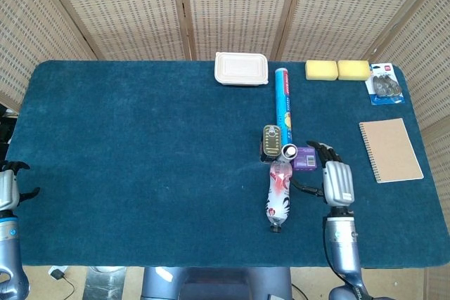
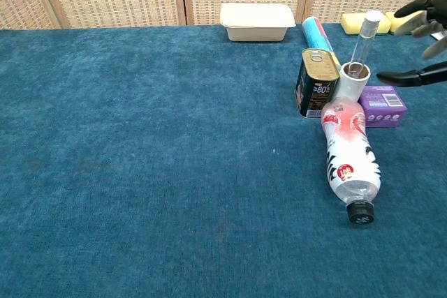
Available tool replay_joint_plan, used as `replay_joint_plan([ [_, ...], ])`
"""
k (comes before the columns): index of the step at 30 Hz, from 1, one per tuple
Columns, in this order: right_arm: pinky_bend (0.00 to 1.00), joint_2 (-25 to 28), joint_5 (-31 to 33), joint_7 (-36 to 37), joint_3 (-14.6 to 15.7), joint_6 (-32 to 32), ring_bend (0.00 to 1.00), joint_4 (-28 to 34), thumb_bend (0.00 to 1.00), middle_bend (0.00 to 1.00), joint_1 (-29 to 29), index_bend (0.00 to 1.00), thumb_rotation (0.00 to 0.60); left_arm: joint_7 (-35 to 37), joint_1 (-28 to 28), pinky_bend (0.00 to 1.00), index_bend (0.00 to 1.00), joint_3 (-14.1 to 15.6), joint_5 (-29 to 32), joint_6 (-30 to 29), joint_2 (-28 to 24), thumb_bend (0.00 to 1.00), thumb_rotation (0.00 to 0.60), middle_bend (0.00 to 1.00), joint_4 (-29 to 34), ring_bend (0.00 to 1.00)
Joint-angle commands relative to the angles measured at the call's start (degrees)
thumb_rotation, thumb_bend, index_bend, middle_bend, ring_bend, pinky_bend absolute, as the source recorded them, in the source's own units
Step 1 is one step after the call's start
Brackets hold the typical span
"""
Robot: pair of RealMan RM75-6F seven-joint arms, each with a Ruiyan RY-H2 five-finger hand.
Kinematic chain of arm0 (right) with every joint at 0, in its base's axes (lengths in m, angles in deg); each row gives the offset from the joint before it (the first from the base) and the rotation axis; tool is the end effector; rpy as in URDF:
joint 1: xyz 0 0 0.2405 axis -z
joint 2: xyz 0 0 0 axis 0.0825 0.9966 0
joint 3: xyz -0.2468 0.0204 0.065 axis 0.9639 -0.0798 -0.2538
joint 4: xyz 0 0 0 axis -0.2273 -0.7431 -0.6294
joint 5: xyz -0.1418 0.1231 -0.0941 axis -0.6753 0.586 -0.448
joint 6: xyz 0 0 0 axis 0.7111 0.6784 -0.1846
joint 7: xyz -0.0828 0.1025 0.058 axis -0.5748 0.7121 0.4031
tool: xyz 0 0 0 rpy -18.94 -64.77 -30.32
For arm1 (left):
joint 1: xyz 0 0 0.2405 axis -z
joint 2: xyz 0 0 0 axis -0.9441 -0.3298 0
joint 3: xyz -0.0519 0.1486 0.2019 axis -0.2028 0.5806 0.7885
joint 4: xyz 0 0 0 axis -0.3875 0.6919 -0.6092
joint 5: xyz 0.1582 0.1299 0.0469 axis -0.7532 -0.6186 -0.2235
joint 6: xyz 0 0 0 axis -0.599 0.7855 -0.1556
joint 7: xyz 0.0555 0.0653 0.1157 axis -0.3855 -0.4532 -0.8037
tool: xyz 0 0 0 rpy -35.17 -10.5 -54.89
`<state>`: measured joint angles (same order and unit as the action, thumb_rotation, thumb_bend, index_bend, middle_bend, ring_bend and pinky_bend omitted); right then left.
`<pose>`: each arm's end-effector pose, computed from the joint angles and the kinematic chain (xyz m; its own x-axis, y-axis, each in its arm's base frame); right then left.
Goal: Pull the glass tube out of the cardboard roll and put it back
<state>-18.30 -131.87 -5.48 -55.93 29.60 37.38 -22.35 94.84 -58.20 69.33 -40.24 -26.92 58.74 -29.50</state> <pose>-0.2015 -0.2679 0.0339 -0.0129 0.0773 0.9969 -0.9986 -0.0517 -0.0089 -0.4336 0.2503 0.0891 0.4890 0.0167 0.8721 0.8130 0.3535 -0.4627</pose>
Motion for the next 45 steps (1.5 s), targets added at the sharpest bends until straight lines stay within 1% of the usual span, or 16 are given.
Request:
replay_joint_plan([
  [1, 0.32, -0.6, 0.2, -0.7, 0.0, -0.2, 0.23, 0.0, 0.15, 0.28, -0.4, 0.21, 0.471, 0.0, 0.0, 0.29, 0.4, 0.0, 0.0, 0.0, 0.0, 0.11, 0.599, 0.37, 0.0, 0.2],
  [16, 0.32, -3.4, 0.8, -3.5, -0.9, -0.9, 0.25, -1.3, 0.15, 0.3, -3.1, 0.23, 0.473, 0.2, -0.1, 0.29, 0.4, 0.0, 0.0, -0.1, 0.0, 0.11, 0.6, 0.37, 0.0, 0.2],
  [26, 0.33, -4.8, 2.2, -3.6, -2.1, -3.7, 0.27, -5.8, 0.15, 0.31, -6.0, 0.24, 0.471, 0.2, -0.1, 0.29, 0.4, 0.0, 0.0, -0.1, 0.0, 0.11, 0.599, 0.37, 0.0, 0.2],
  [32, 0.33, -4.7, 2.3, -3.4, -2.3, -4.4, 0.27, -6.3, 0.15, 0.31, -6.9, 0.25, 0.469, 0.1, -0.1, 0.29, 0.4, 0.0, 0.0, -0.1, 0.0, 0.11, 0.599, 0.37, 0.0, 0.2],
  [37, 0.33, -4.1, 3.2, -4.2, -3.1, -5.2, 0.27, -6.6, 0.15, 0.31, -7.9, 0.25, 0.471, 0.1, -0.2, 0.29, 0.4, 0.0, 0.1, -0.1, 0.0, 0.11, 0.599, 0.37, 0.1, 0.2],
  [45, 0.33, -3.7, 4.7, -4.7, -3.2, -5.9, 0.27, -8.1, 0.15, 0.31, -8.4, 0.25, 0.47, -0.2, -0.2, 0.29, 0.4, -0.1, 0.2, -0.2, 0.0, 0.11, 0.599, 0.37, 0.2, 0.2],
])
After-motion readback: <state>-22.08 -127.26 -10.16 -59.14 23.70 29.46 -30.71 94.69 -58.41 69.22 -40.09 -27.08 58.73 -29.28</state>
